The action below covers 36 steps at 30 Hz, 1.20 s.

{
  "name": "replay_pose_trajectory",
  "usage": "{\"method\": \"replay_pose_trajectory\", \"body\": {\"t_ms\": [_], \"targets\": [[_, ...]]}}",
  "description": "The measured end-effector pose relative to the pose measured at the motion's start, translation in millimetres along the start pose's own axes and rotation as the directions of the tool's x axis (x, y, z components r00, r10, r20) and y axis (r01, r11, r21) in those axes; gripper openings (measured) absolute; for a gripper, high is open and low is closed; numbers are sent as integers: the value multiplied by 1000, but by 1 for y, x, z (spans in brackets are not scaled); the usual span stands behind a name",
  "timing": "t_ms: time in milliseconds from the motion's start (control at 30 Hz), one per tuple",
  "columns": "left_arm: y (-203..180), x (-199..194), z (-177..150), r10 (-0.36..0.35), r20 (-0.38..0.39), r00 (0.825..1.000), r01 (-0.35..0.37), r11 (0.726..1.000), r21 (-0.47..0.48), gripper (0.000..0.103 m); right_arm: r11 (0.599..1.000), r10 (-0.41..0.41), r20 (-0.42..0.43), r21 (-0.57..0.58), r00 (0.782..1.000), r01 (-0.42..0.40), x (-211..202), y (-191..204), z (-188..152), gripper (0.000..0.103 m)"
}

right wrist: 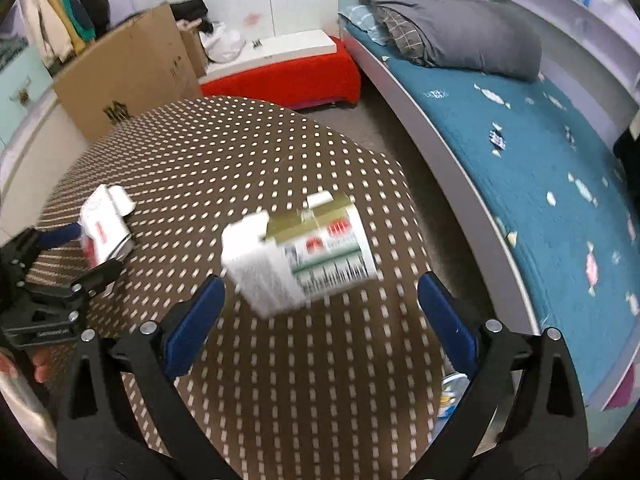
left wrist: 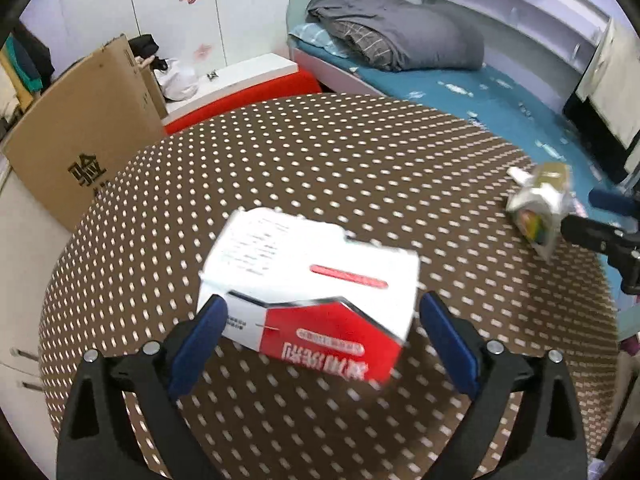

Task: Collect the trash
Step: 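Grasp the white-green medicine box with the right tool while the left tool grasps the white-red box, then carry the white-red box in the left tool and medicine box in the right tool over the bin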

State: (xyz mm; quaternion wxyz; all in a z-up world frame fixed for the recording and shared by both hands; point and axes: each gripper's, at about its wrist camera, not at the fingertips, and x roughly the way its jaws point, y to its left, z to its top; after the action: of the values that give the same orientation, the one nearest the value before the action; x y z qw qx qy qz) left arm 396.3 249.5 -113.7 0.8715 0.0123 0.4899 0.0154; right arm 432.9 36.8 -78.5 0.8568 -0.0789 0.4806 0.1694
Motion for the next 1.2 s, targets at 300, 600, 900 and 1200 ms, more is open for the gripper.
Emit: {"method": "replay_pose_trajectory", "body": {"t_ms": [300,600,900,1200], "targets": [[0,19,16,18,62,998,-23,996,83,99,1000,4,0,-10,1000,-4,36,-3,19,76],[3,3,11,80,116,990,-85,996,42,27,1000,4,45,-22,999,-4,27,-4,6,74],[-28,-39,-4,31,188,982,-37,999,30,22,999,11,97,34,995,-14,-15,-26,-12,74],[-124,-85,-6,-78,285,955,43,991,125,10,989,-57,161,144,985,34,-84,-93,-61,74]]}}
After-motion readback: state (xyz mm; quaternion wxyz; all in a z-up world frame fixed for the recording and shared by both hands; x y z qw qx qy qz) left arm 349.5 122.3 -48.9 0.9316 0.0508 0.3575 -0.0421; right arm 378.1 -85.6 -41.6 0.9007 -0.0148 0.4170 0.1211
